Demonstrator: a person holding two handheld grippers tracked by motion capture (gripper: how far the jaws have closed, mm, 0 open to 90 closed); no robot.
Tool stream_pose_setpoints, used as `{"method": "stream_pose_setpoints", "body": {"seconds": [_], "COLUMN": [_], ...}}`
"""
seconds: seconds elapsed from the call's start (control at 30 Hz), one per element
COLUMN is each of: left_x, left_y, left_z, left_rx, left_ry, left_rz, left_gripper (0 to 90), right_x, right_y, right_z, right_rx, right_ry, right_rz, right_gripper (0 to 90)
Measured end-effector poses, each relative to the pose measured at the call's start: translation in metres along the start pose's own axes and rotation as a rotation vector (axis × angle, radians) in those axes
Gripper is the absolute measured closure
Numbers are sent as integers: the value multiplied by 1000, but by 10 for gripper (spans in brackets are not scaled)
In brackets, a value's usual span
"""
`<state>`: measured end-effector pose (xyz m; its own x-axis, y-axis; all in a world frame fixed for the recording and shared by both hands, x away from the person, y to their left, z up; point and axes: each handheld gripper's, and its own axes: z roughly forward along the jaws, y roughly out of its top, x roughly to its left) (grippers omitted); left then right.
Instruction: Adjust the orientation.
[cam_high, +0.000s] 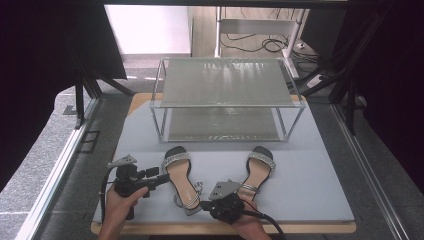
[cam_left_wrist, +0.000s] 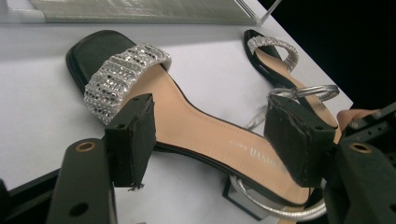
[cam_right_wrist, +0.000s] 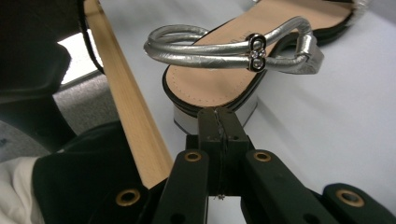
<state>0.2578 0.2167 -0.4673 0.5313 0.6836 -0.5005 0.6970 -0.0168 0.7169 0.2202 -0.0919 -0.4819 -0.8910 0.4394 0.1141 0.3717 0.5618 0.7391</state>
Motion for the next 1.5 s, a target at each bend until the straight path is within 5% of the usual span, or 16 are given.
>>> {"method": "stream_pose_setpoints", "body": {"seconds": [0.63, 1.13, 1.2, 1.4, 1.47, 1.5], "left_x": [10, 13, 13, 13, 9, 9], "left_y": [2, 3, 2, 2, 2, 2], "left_z": [-9, -20, -20, -24, -27, -27], "left_rx": [-18, -35, -37, -43, -65, -65], "left_ry": [11, 24, 22, 26, 34, 34], "left_rz": [-21, -27, -26, -30, -20, -20], "left_gripper": [343, 343, 342, 343, 347, 354], "right_x": [31, 47, 48, 32, 24, 24], "right_y": [21, 44, 44, 30, 19, 19], "right_z": [43, 78, 77, 39, 11, 11], "right_rx": [-64, -97, -101, -151, -176, -176], "right_ry": [137, 153, 148, 97, 35, 35], "right_rz": [11, -5, -2, 16, 5, 5], "right_gripper": [900, 894, 867, 824, 760, 760]}}
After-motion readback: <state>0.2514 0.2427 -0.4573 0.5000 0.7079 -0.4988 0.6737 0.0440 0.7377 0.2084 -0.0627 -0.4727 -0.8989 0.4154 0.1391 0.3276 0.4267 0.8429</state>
